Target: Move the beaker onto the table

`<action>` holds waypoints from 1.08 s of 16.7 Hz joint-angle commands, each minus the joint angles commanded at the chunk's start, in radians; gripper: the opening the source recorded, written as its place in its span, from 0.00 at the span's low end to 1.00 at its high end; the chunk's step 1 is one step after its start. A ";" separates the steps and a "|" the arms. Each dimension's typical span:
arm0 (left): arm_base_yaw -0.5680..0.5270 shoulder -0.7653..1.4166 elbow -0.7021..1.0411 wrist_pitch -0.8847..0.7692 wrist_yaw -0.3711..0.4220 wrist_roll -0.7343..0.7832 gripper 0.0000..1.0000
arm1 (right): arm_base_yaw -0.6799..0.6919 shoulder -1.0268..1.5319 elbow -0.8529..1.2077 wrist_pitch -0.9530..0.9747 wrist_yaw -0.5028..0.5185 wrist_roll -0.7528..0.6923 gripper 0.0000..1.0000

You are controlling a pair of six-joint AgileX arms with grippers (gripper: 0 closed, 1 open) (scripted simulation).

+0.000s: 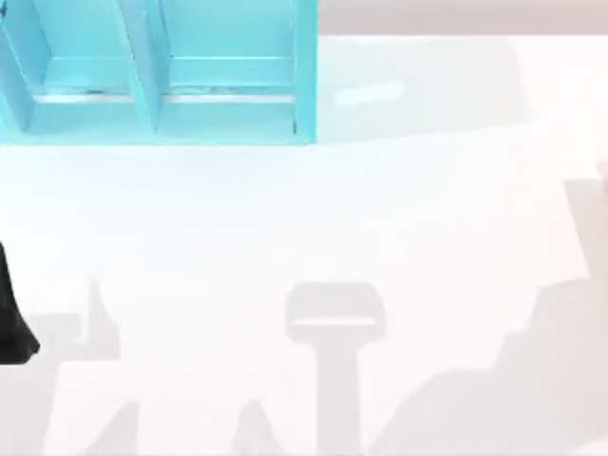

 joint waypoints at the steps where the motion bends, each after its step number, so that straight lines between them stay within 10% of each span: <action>1: 0.000 0.000 0.000 0.000 0.000 0.000 1.00 | -0.010 0.032 0.035 -0.029 0.000 -0.014 1.00; 18: 0.000 0.000 0.000 0.000 0.000 0.000 1.00 | -0.022 0.129 -0.163 0.240 0.002 -0.035 1.00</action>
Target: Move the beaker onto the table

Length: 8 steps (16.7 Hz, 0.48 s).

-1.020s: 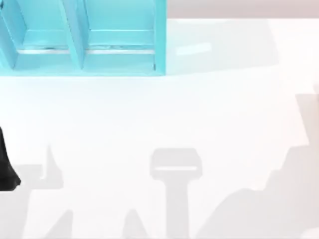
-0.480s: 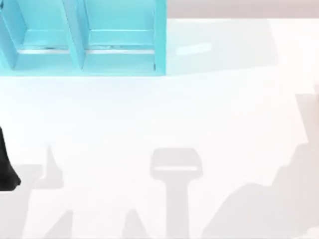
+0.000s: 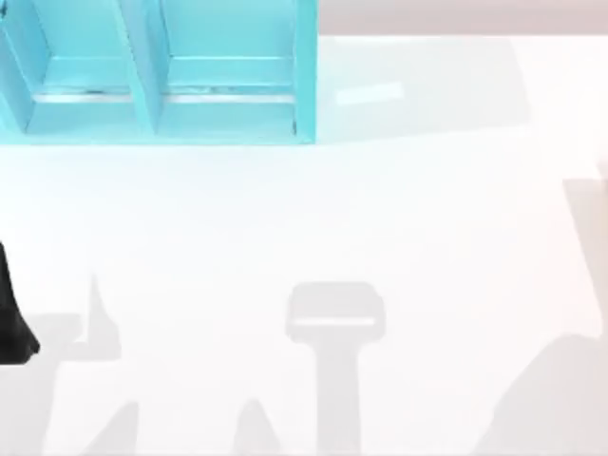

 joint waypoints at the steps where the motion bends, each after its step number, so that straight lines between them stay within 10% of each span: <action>1: 0.000 0.000 0.000 0.000 0.000 0.000 1.00 | 0.000 0.007 -0.030 0.032 0.000 0.000 1.00; 8: 0.000 0.000 0.000 0.000 0.000 0.000 1.00 | 0.000 0.015 -0.062 0.067 0.000 0.000 0.92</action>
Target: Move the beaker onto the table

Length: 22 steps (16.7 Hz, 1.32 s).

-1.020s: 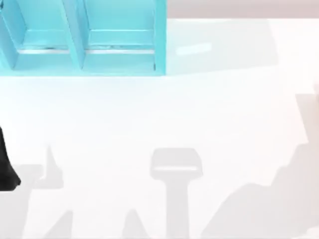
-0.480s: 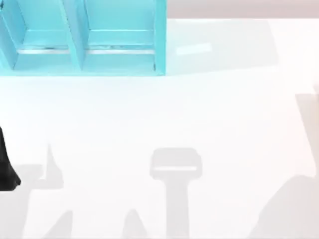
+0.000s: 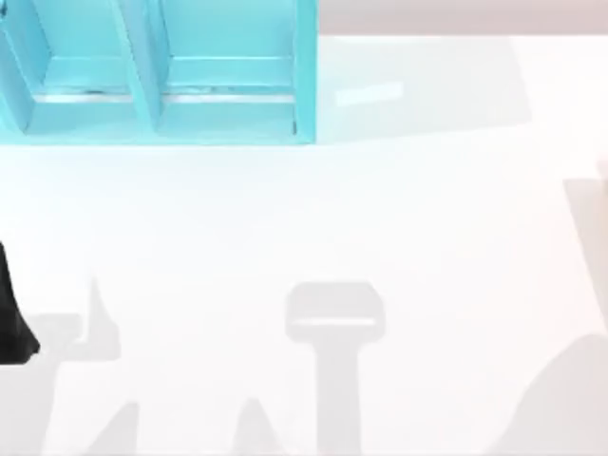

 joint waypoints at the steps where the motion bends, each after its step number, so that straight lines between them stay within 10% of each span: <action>1: 0.000 0.000 0.000 0.000 0.000 0.000 1.00 | 0.000 0.000 0.000 0.000 0.000 0.000 0.85; 12: 0.000 0.000 0.000 0.000 0.000 0.000 1.00 | 0.000 0.000 0.000 0.000 0.000 0.000 0.02; 22: 0.000 0.000 0.000 0.000 0.000 0.000 1.00 | 0.003 -0.004 0.003 -0.003 0.000 0.004 0.00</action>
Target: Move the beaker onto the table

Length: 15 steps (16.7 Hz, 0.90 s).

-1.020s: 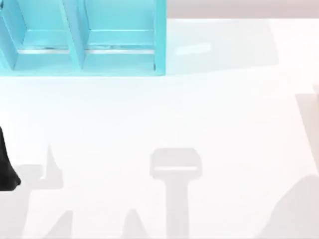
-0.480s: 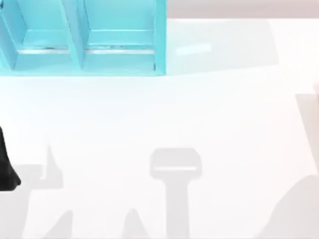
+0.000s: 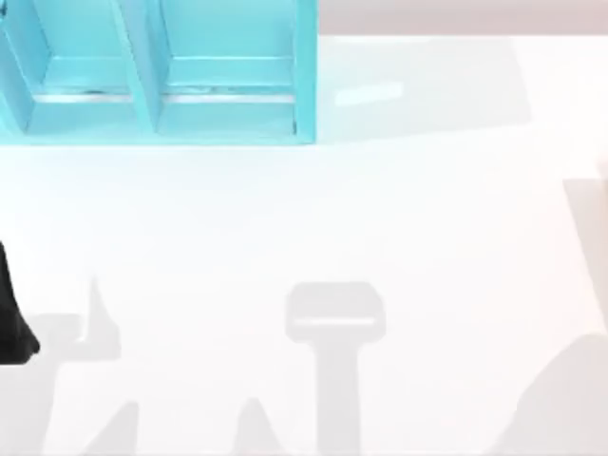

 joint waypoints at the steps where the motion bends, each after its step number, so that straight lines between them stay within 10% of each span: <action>1: 0.000 0.000 0.000 0.000 0.000 0.000 1.00 | 0.012 -0.011 0.010 -0.012 0.000 0.012 0.00; 15: 0.000 0.000 0.000 0.000 0.000 0.000 1.00 | 0.286 -0.206 0.144 -0.358 -0.003 0.287 0.00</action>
